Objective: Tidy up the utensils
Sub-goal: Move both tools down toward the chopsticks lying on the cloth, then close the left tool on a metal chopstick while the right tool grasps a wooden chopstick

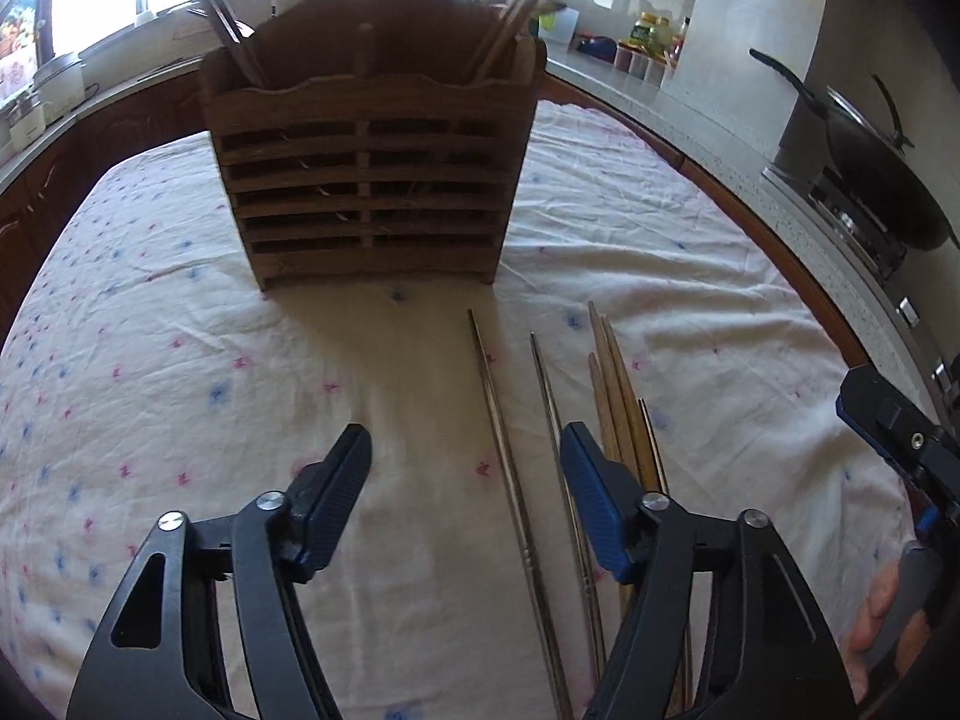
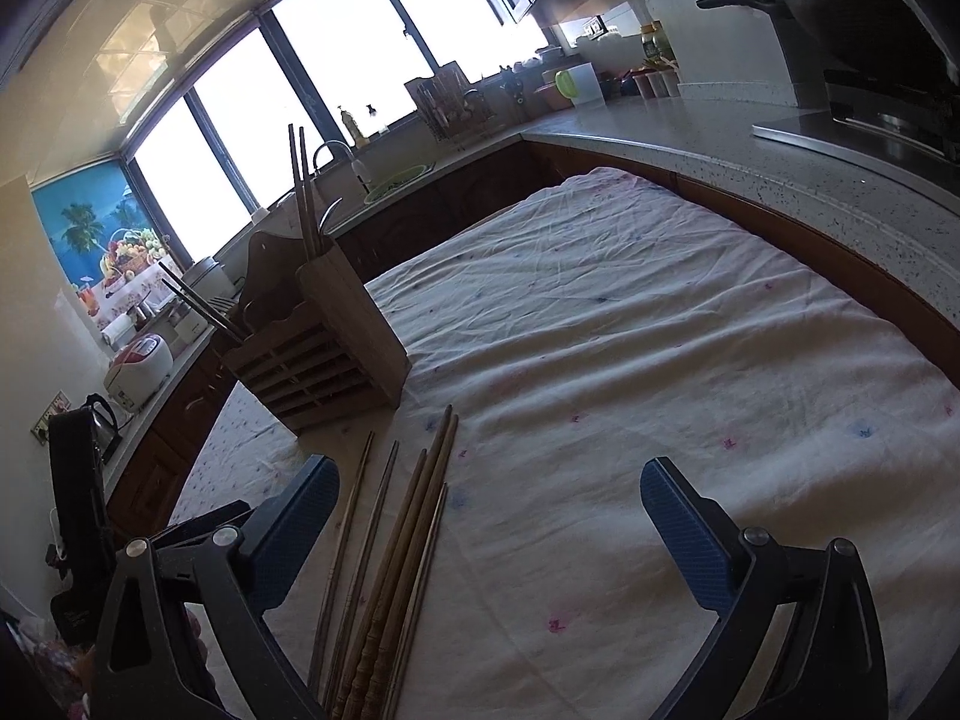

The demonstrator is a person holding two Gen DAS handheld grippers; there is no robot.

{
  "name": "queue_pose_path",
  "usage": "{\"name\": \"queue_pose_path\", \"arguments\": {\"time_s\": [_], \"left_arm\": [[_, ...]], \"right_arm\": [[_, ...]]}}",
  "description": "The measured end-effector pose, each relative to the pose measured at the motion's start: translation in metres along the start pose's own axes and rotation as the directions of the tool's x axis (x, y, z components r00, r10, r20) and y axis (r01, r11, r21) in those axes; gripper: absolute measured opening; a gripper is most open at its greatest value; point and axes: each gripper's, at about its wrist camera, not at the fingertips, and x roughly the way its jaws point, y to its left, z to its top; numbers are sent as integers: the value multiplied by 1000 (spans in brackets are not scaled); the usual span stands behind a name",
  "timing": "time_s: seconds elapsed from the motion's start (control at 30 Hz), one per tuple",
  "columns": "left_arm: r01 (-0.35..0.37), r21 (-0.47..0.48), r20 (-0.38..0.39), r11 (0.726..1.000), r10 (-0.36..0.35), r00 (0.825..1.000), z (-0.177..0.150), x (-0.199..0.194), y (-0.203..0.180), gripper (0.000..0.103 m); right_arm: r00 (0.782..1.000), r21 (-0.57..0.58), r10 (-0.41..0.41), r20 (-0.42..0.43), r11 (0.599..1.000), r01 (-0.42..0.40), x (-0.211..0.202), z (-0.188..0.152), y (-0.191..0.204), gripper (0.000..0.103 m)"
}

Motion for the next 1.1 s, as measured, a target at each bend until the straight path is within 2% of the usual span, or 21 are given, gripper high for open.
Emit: {"name": "queue_pose_path", "arguments": {"time_s": [0.03,0.1,0.13,0.2,0.3,0.43,0.5,0.57,0.67,0.8,0.83,0.9,0.97,1.0,1.03,1.1], "left_arm": [[-3,10,-18,1000,3,1000,1,7,-2,53],[-20,20,-53,1000,21,998,-2,19,-3,37],[-34,34,-25,999,35,999,-3,17,-3,35],[-36,41,-30,999,37,999,-7,14,0,25],[-18,13,-39,1000,19,999,-15,4,15,15],[-5,-32,-42,999,4,999,-31,-15,43,14],[-8,-41,-39,999,6,999,-39,-24,54,13],[-20,-49,-40,999,18,999,-45,-31,63,13],[-19,-74,-39,997,16,999,-50,-38,75,14],[-42,-85,-32,995,39,999,-53,-45,82,15],[-40,-92,-29,995,38,999,-51,-46,82,17],[-40,-111,-15,993,39,999,-49,-50,85,30],[-43,-130,-3,991,43,999,-46,-53,88,36],[-46,-142,-4,989,46,999,-44,-53,90,44],[-50,-154,-9,987,49,999,-41,-52,93,48],[-57,-165,-28,985,53,998,-37,-46,95,49]], "right_arm": [[1000,-2,-5,-7,1000,5,2,1,0,97],[1000,-8,-9,-22,1000,8,7,3,1,91],[999,-13,-12,-32,1000,11,10,4,1,85],[998,-30,-18,-63,999,16,19,6,4,75],[993,-75,-15,-116,997,6,37,6,16,58],[979,-150,-15,-202,989,-16,70,3,38,34],[969,-193,-43,-245,981,-6,88,1,47,23],[955,-224,-79,-285,974,14,105,-3,52,8],[957,-245,-92,-275,969,22,111,-3,58,5],[955,-258,-85,-284,966,10,108,-4,53,5],[954,-258,-89,-288,966,12,105,-5,48,6],[955,-262,-102,-280,965,26,100,-4,42,6],[952,-251,-103,-289,968,29,96,-3,35,9],[950,-243,-104,-293,969,31,95,-2,34,12],[951,-230,-94,-295,973,24,94,-1,33,18],[952,-226,-100,-289,974,34,96,2,33,18]]}}
